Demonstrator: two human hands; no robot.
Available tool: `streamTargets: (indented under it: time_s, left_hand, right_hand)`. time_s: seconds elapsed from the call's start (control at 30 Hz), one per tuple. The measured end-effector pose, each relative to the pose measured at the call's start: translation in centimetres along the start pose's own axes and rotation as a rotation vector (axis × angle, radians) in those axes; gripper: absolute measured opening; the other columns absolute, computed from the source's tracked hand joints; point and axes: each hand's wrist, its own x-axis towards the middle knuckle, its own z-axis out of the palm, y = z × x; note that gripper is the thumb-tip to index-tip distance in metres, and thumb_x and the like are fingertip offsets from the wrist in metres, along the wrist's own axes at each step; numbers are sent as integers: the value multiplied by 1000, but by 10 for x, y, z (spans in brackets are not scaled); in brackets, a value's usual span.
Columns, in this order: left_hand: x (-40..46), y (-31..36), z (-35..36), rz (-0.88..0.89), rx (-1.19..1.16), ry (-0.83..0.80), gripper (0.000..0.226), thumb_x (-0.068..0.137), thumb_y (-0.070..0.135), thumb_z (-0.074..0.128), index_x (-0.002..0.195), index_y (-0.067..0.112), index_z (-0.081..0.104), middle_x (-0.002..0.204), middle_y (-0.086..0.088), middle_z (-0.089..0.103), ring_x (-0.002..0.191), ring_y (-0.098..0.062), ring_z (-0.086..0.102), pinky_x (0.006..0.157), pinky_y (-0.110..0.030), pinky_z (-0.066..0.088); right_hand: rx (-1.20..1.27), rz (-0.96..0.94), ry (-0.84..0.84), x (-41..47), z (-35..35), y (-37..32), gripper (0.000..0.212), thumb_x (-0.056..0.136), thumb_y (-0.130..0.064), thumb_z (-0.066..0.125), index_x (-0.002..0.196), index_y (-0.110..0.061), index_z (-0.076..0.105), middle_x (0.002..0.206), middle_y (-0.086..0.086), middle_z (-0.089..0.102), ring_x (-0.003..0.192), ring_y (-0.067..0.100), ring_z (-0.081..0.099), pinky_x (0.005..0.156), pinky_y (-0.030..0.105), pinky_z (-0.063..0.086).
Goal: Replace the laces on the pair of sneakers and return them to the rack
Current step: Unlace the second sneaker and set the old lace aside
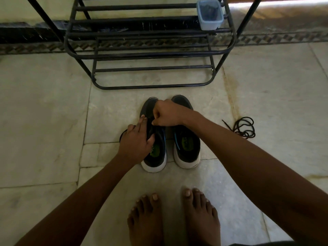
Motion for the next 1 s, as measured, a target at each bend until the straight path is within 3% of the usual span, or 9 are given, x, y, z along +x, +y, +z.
streamTargets:
  time_s: [0.07, 0.13, 0.23, 0.37, 0.53, 0.67, 0.83, 0.93, 1.0]
  left_hand:
    - [0, -1, 1, -6, 10, -5, 86, 90, 59, 15, 159, 10, 27, 167, -10, 29, 122, -36, 50, 95, -47, 50]
    - [-1, -4, 1, -6, 15, -9, 86, 89, 59, 14, 159, 11, 27, 164, -11, 32, 117, -34, 50, 90, -45, 50]
    - [0, -3, 2, 4, 12, -14, 87, 88, 59, 13, 160, 11, 22, 165, -11, 31, 112, -33, 50, 86, -44, 49]
    - [0, -1, 2, -12, -1, -10, 89, 86, 60, 10, 160, 12, 21, 168, -11, 24, 119, -35, 49, 92, -46, 49]
    - [0, -3, 2, 5, 2, -6, 89, 87, 60, 10, 161, 12, 21, 169, -9, 21, 117, -35, 49, 90, -45, 48]
    - [0, -1, 1, -5, -10, 2, 89, 87, 61, 10, 160, 11, 21, 169, -10, 22, 119, -36, 49, 92, -45, 47]
    - [-1, -1, 2, -4, -28, 5, 89, 88, 60, 11, 161, 11, 21, 169, -10, 23, 119, -37, 50, 93, -47, 47]
    - [-2, -1, 2, 1, -33, 12, 88, 88, 60, 12, 160, 11, 22, 169, -10, 23, 119, -37, 50, 93, -47, 48]
    - [-3, 1, 1, 0, -47, 9, 88, 88, 59, 12, 160, 11, 21, 169, -10, 23, 119, -36, 49, 94, -46, 47]
  right_hand:
    - [43, -45, -73, -3, -1, -1, 25, 91, -22, 72, 78, -1, 73, 74, 16, 70, 66, 20, 64, 72, 38, 57]
    - [338, -89, -102, -10, -4, -1, 28, 95, -21, 69, 76, -1, 69, 70, 16, 61, 58, 14, 53, 60, 31, 47]
    - [777, 39, -163, -25, -8, 4, 30, 102, -25, 61, 82, -3, 61, 61, 9, 39, 48, 13, 30, 48, 28, 26]
    - [310, 116, -281, -28, -10, 4, 33, 101, -37, 61, 98, -6, 73, 63, 2, 47, 50, 13, 39, 46, 25, 33]
    - [682, -43, -329, -33, -19, 3, 29, 106, -19, 50, 93, 2, 67, 67, 8, 49, 48, 16, 32, 49, 28, 28]
    - [452, 92, -438, -34, -26, 10, 31, 106, -26, 52, 110, 1, 67, 55, 6, 47, 43, 15, 31, 47, 29, 27]
    - [510, -99, -323, -39, -30, 9, 25, 105, -14, 52, 102, 0, 72, 70, 15, 53, 57, 20, 39, 53, 28, 35]
    - [505, -216, -181, -43, -28, 11, 26, 103, -9, 53, 91, 6, 70, 102, 29, 59, 87, 38, 52, 73, 32, 45]
    - [571, -246, -57, -43, -25, 11, 27, 101, -1, 51, 83, 13, 66, 108, 34, 59, 102, 36, 56, 87, 20, 45]
